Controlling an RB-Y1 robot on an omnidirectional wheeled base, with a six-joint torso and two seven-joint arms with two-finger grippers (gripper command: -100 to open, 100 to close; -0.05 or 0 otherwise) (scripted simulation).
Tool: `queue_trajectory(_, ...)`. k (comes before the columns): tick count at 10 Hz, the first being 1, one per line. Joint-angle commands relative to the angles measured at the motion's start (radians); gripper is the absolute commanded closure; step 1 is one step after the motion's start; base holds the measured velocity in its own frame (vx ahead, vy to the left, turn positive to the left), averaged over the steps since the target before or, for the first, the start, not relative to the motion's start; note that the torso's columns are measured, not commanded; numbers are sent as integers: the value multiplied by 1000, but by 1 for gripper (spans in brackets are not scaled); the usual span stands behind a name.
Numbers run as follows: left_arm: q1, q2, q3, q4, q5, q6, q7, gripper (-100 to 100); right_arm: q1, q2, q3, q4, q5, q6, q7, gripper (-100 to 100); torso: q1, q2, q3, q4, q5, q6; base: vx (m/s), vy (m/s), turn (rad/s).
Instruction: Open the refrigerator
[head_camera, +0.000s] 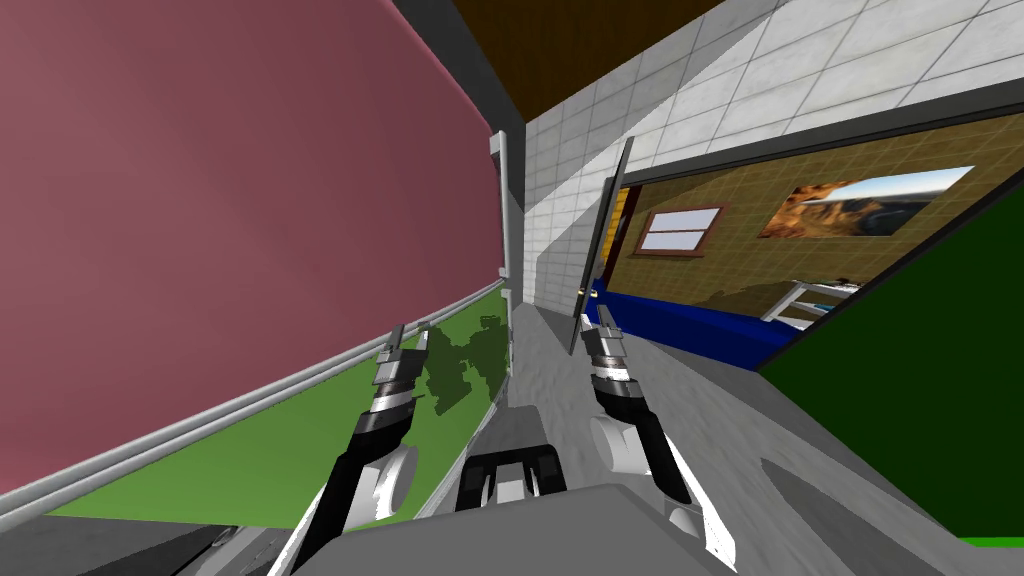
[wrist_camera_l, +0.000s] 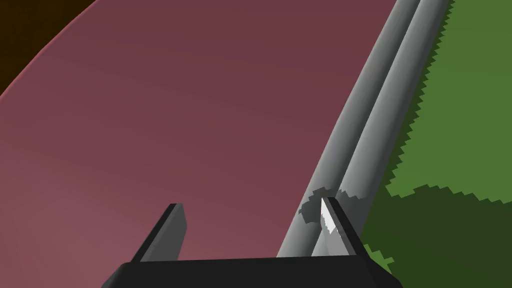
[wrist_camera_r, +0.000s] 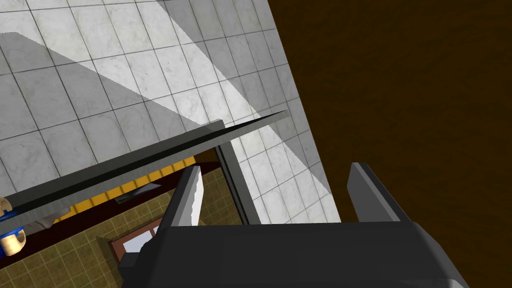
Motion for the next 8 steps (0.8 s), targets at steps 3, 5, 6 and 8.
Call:
queue_trajectory(3, -37, 39, -6, 27, -1, 19, 19, -100, 0, 0, 0, 0, 0, 0, 0, 0, 0, 221, -443, 221, 0, 0, 3, -3, 0)
queue_trajectory(5, -91, 71, -14, 66, -3, 48, 48, -100, 0, 0, 0, 0, 0, 0, 0, 0, -1, 264, -532, 264, 0, 0, 10, -21, -3)
queue_trajectory(6, -126, 86, -19, 90, -3, 66, 66, -100, 0, 0, 0, 0, 0, 0, 0, 0, -1, 266, -536, 267, 0, 0, 12, -30, -5)
queue_trajectory(8, -192, 114, -30, 148, -5, 110, 110, -100, 0, 0, 0, 0, 0, 0, 0, 0, -1, 268, -537, 268, 0, 0, 19, -37, -5)
